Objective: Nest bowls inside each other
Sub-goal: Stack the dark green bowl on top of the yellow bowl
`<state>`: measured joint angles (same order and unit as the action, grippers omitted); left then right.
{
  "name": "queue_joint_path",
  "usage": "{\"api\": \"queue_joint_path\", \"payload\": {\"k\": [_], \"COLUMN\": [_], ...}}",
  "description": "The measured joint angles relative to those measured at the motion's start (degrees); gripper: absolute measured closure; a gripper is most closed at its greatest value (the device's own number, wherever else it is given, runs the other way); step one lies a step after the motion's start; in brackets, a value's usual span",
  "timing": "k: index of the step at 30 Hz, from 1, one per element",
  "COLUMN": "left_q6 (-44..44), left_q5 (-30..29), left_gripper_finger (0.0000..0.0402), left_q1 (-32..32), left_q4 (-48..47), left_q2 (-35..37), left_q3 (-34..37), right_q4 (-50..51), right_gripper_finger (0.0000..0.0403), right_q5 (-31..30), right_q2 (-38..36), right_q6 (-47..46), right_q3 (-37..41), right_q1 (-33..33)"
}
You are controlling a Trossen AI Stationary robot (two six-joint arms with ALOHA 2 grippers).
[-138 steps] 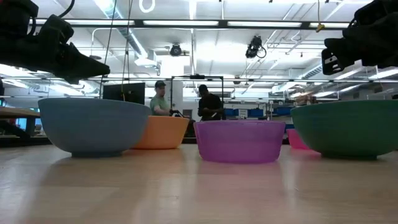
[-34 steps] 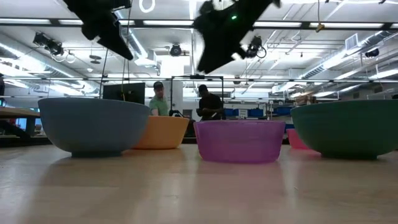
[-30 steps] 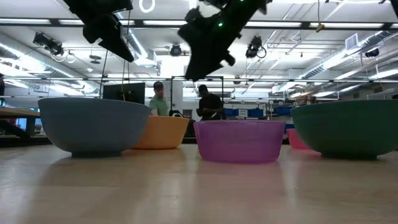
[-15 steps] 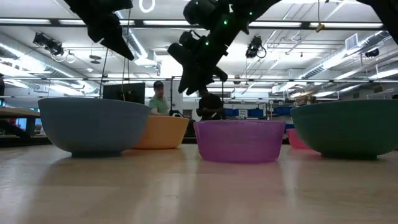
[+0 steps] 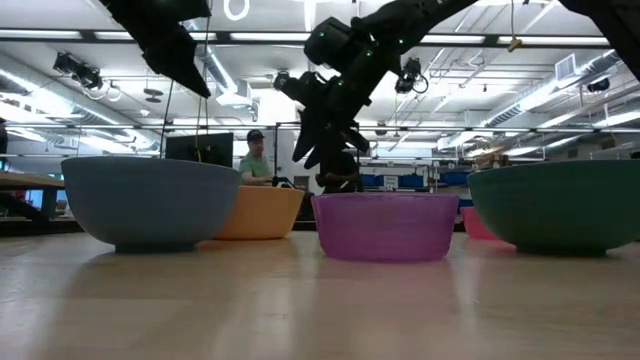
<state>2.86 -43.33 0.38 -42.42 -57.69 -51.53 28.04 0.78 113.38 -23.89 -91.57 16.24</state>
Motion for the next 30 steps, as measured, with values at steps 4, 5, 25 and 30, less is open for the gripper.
{"api": "queue_joint_path", "payload": {"k": [4, 5, 25, 30], "left_q6": [2.17, 3.35, 12.74, 14.04], "left_q5": [-1.00, -1.01, 0.52, 1.50], "left_gripper_finger": [0.0298, 0.0298, 0.0298, 0.0298], "left_q1": [0.00, 0.00, 0.00, 0.00], "left_q4": [-5.18, -6.90, -16.14, -15.88], "left_q2": [0.00, 0.00, 0.00, 0.00], "left_q3": [0.02, 0.02, 4.54, 6.03], "right_q4": [2.10, 3.27, 14.34, 14.97], "right_gripper_finger": [0.0280, 0.0280, 0.0279, 0.0279], "right_q5": [-0.18, -0.89, -10.87, -10.87], "right_q2": [-0.02, -0.02, -0.04, -0.07], "right_q6": [1.03, 1.29, 1.58, 1.01], "right_q3": [0.00, 0.00, 0.02, 0.02], "right_q1": [-1.37, -1.85, -8.40, -8.27]}}
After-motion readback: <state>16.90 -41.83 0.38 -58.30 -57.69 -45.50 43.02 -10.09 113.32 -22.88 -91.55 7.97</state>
